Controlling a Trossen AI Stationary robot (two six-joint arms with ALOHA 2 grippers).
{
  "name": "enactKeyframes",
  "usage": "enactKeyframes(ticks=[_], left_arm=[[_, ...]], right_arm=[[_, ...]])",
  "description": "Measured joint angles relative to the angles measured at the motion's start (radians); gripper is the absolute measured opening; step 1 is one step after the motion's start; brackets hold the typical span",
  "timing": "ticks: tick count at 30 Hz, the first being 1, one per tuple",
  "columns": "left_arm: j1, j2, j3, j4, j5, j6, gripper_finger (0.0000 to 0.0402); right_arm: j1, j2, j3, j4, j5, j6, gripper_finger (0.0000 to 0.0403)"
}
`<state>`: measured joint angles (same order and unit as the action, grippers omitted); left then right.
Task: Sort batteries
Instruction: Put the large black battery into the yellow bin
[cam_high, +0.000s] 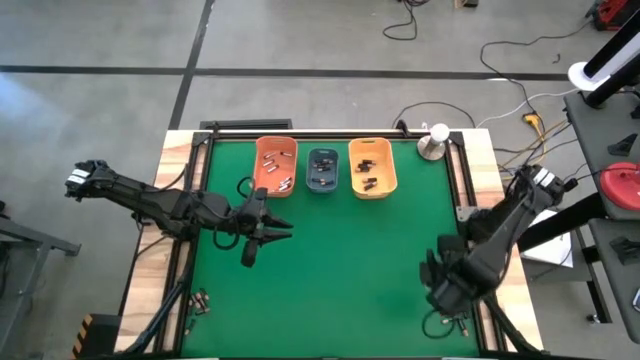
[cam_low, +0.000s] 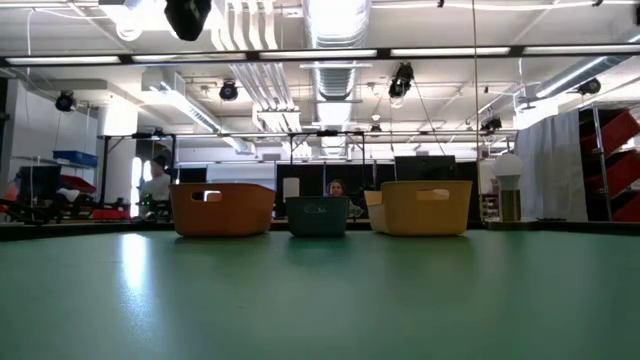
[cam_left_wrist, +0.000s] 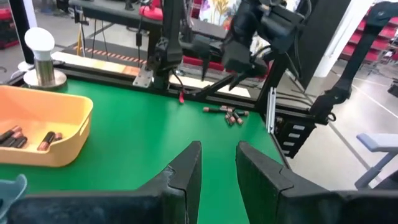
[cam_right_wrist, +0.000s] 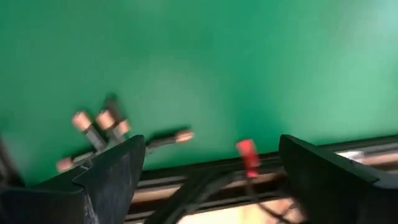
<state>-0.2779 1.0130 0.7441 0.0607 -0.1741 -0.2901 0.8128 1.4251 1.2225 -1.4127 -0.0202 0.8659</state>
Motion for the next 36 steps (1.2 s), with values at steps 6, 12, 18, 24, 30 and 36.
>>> enactKeyframes(ticks=[6, 12, 18, 24, 30, 36], left_arm=[[0.0, 0.0, 0.0, -0.025, 0.0, -0.028, 0.008], [0.0, 0.015, -0.001, -0.026, -0.001, -0.019, 0.008], [0.0, 0.057, -0.002, -0.026, -0.002, -0.04, 0.008], [0.0, 0.093, -0.002, -0.025, -0.002, -0.077, 0.008], [0.0, 0.107, -0.002, -0.024, -0.002, -0.086, 0.008], [0.0, 0.107, -0.002, -0.023, -0.002, -0.086, 0.008]], right_arm=[[0.098, 0.002, -0.169, 0.211, -0.046, 0.117, 0.0364], [0.098, 0.002, -0.326, 0.36, -0.099, 0.112, 0.0364], [0.1, 0.002, -0.418, 0.42, -0.187, 0.084, 0.0364], [0.1, 0.002, -0.438, 0.484, -0.189, -0.034, 0.0364], [0.1, 0.002, -0.461, 0.485, -0.19, -0.059, 0.0364], [0.103, 0.002, -0.49, 0.518, -0.19, -0.048, 0.0364]])
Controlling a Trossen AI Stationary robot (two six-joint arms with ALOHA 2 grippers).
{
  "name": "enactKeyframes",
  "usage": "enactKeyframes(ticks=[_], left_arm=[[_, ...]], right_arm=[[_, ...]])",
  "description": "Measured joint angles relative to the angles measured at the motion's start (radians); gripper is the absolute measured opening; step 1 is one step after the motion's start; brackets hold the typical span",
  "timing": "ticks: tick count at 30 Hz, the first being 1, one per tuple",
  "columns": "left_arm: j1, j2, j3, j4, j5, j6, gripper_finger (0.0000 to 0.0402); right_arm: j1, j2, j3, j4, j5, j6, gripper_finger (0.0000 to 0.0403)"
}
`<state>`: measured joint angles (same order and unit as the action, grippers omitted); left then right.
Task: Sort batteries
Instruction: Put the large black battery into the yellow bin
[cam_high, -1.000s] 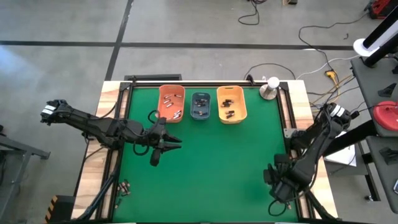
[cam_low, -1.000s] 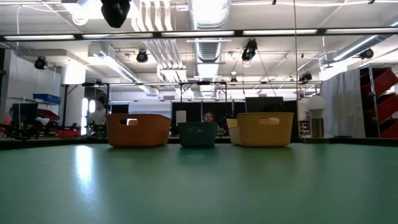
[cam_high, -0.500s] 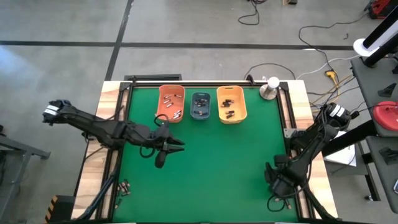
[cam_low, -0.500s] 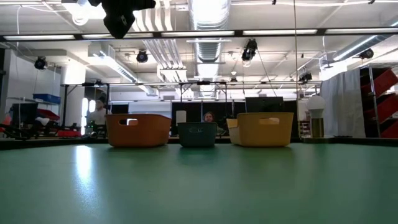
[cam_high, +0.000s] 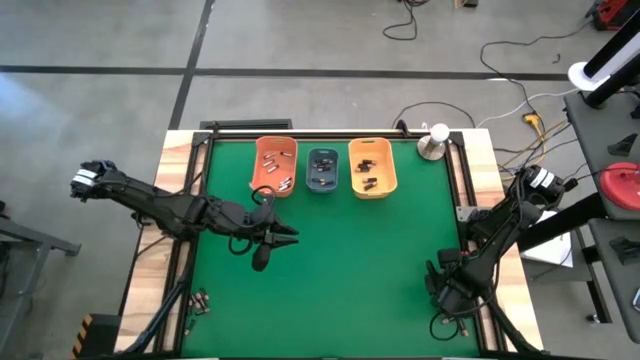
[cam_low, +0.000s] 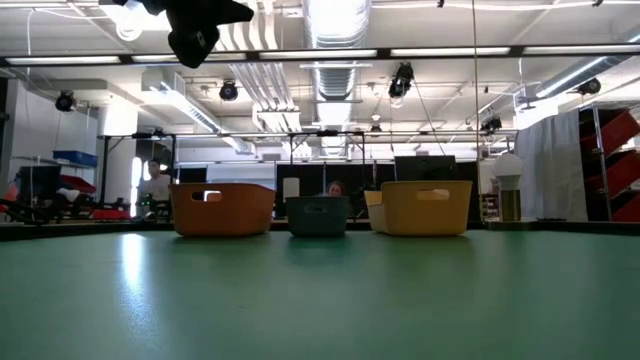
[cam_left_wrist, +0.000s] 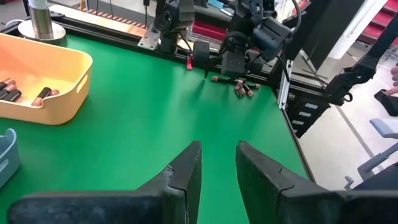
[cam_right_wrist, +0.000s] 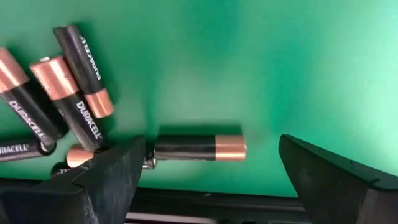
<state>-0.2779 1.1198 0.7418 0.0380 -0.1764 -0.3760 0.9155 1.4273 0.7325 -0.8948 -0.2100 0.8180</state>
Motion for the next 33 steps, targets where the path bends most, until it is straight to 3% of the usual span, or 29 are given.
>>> enactKeyframes(ticks=[24, 33], left_arm=[[0.0, -0.001, 0.0, 0.023, 0.0, -0.026, 0.008], [0.0, -0.001, 0.0, 0.023, 0.0, -0.026, 0.008]], right_arm=[[0.003, 0.0, -0.043, 0.03, -0.007, 0.028, 0.036], [0.003, 0.001, -0.039, 0.028, 0.0, 0.057, 0.0286]])
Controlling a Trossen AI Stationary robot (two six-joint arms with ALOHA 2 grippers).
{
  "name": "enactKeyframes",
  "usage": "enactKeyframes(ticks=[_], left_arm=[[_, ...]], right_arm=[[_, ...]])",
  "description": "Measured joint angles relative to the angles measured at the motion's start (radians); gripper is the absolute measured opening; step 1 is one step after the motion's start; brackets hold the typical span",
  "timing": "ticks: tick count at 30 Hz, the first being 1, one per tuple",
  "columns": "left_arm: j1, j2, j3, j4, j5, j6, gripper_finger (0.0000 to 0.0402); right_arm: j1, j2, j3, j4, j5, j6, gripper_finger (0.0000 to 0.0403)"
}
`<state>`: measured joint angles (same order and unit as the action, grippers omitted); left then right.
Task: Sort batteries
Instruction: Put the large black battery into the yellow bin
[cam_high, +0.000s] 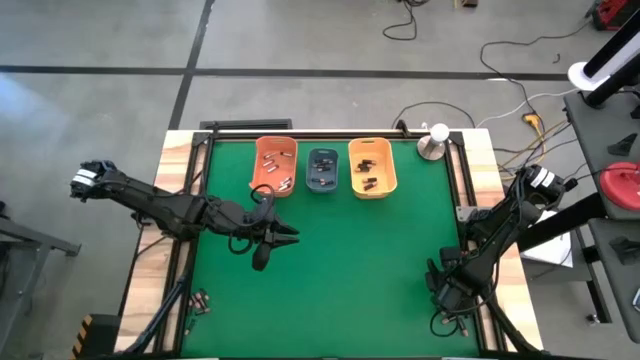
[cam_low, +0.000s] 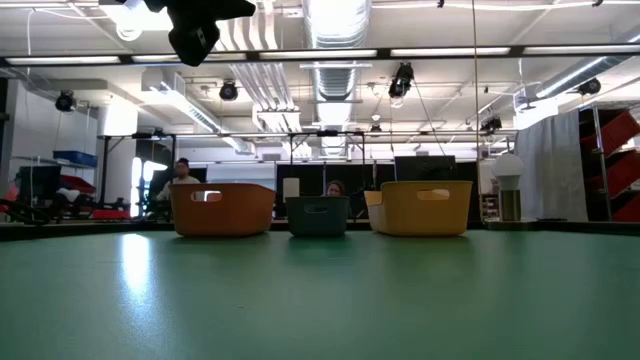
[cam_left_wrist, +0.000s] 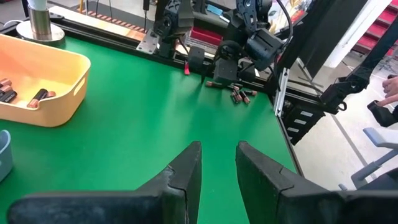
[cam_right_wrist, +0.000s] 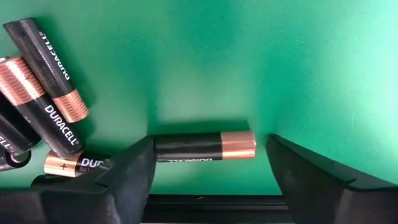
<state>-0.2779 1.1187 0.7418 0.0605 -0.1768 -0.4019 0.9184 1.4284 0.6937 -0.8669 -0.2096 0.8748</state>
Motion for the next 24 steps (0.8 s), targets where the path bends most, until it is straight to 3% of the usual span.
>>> enactKeyframes(ticks=[10, 24], left_arm=[[0.0, 0.0, 0.0, 0.008, 0.0, 0.0, 0.008], [0.0, 0.0, 0.0, 0.017, 0.0, 0.0, 0.008]], right_arm=[[0.0, 0.0, 0.001, 0.004, -0.001, 0.027, 0.0232], [-0.004, 0.002, 0.056, -0.019, 0.001, 0.067, 0.0226]])
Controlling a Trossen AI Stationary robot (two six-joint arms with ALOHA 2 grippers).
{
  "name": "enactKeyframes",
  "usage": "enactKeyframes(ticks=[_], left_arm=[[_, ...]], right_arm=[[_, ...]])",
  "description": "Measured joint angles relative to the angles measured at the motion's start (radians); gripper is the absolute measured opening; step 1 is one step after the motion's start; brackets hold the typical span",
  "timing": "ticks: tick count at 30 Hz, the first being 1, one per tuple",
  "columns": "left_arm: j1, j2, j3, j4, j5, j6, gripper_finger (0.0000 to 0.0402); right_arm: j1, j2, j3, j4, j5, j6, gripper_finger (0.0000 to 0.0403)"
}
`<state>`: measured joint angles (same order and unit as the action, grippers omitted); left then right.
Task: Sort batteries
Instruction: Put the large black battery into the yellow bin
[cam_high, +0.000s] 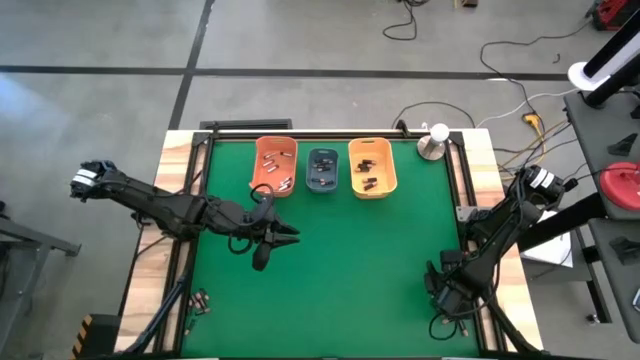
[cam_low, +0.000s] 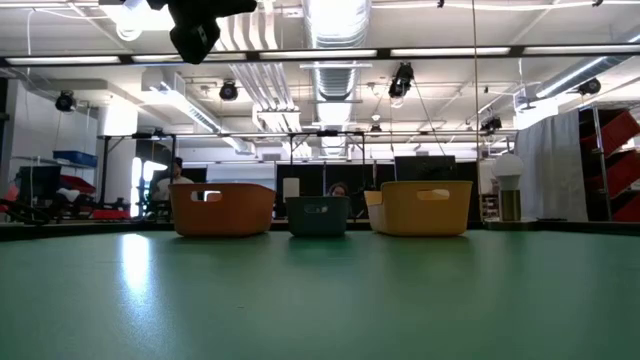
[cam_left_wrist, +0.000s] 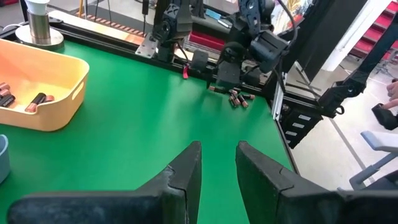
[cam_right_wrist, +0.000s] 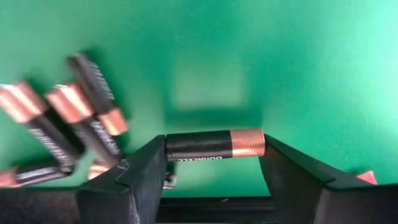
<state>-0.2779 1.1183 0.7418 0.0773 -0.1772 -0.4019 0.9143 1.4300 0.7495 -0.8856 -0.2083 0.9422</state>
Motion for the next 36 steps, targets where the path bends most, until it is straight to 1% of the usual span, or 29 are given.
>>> enactKeyframes(ticks=[4, 6, 8, 12, 15, 20, 24, 26, 29, 33, 36], left_arm=[[0.0, 0.0, 0.0, 0.001, 0.0, 0.002, 0.008], [0.0, 0.0, 0.0, 0.003, 0.0, 0.012, 0.008], [0.002, 0.0, 0.0, 0.006, 0.0, 0.022, 0.008], [0.008, 0.0, 0.0, 0.018, -0.016, 0.03, 0.008], [0.011, 0.0, 0.0, 0.031, -0.029, 0.047, 0.008], [0.019, 0.0, 0.0, 0.05, -0.05, 0.053, 0.008], [0.018, 0.0, 0.0, 0.048, -0.051, 0.052, 0.008], [0.018, 0.0, 0.0, 0.047, -0.05, 0.052, 0.008], [0.019, -0.001, 0.0, 0.045, -0.051, 0.053, 0.008], [0.021, -0.002, 0.0, 0.039, -0.051, 0.053, 0.008], [0.021, -0.002, 0.0, 0.033, -0.051, 0.046, 0.008]], right_arm=[[-0.035, 0.0, 0.082, -0.063, 0.008, -0.037, 0.0228], [-0.07, 0.0, 0.137, -0.103, 0.051, -0.071, 0.0229], [-0.118, 0.0, 0.196, -0.149, 0.117, -0.113, 0.0227], [-0.269, 0.0, 0.316, -0.207, 0.263, -0.224, 0.0226], [-0.425, 0.0, 0.396, -0.209, 0.313, -0.356, 0.0228], [-0.71, 0.0, 0.495, -0.187, 0.339, -0.569, 0.0226], [-0.926, 0.005, 0.542, -0.169, 0.343, -0.66, 0.0227], [-1.015, 0.025, 0.567, -0.166, 0.341, -0.736, 0.0227], [-1.115, 0.089, 0.617, -0.156, 0.336, -0.886, 0.0226], [-1.223, 0.214, 0.697, -0.157, 0.331, -1.058, 0.023], [-1.291, 0.295, 0.747, -0.152, 0.28, -1.16, 0.0233]])
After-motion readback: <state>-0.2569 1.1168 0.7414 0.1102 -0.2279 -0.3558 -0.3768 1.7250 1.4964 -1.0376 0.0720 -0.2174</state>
